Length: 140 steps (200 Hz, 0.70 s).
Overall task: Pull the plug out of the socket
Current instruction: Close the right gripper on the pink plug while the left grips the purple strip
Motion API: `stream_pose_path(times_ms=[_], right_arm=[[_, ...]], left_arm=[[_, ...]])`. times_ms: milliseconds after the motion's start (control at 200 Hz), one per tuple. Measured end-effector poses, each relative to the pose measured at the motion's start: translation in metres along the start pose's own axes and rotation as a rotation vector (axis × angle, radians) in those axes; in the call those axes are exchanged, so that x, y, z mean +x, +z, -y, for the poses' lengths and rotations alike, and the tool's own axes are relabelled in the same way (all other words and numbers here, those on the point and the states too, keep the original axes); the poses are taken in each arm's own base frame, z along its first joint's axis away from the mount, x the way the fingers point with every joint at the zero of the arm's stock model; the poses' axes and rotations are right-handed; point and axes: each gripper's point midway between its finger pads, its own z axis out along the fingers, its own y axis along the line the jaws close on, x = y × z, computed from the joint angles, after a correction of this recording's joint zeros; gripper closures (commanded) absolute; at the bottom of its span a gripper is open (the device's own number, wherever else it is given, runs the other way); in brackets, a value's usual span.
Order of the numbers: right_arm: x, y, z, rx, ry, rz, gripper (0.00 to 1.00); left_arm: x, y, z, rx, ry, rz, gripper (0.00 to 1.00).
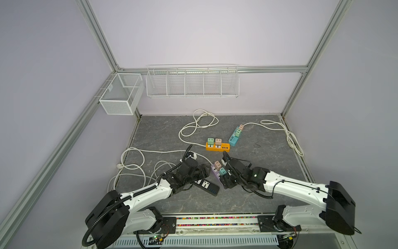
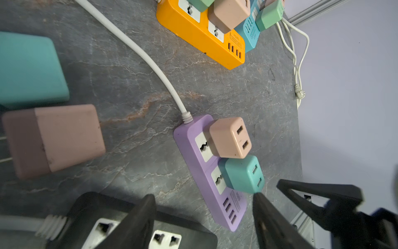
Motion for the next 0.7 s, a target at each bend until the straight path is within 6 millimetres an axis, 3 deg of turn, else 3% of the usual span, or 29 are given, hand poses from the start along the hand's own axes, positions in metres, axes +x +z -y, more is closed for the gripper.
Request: stream_pose_path(times_ms=[140, 285, 510, 700], right_arm=[[-0.028, -0.013, 0.006, 0.016, 0.037, 0.032, 0.13], [-0.051, -0.011, 0.012, 0.040, 0.072, 0.037, 0.14], [-0.063, 0.010, 0.016, 0.076, 0.079, -0.016, 0.19], [-0.061, 0.025, 0.016, 0.099, 0.072, -0.066, 0.24]], left_arm=[[-0.009, 0.006, 0.003, -0.012, 0.037, 0.019, 0.30], [-0.021, 0.019, 0.004, -0.019, 0.047, 0.015, 0.34], [-0.021, 0.038, -0.009, -0.025, 0.029, -0.028, 0.36], [-0.012, 0.053, -0.011, 0.001, 0.031, -0.068, 0.39]])
